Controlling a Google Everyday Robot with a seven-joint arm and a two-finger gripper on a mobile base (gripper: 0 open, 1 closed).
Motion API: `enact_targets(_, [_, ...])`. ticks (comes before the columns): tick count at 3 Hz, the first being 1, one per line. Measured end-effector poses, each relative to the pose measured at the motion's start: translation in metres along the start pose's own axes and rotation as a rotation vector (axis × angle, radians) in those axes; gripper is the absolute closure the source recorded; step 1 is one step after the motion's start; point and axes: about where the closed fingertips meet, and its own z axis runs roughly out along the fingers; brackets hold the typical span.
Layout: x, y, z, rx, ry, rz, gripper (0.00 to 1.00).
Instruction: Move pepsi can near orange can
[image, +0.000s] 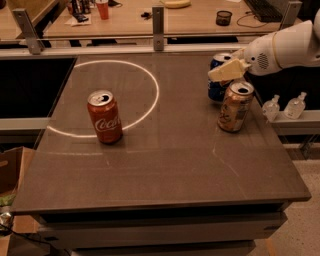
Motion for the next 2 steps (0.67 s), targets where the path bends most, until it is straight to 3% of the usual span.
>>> enact_targets(1, [0.0112,0.0034,-0.0038,0.006,0.034,0.010,1.00])
enact_targets(2, [0.0117,0.0046,-0.0015,0.002,0.036,0.010,0.85])
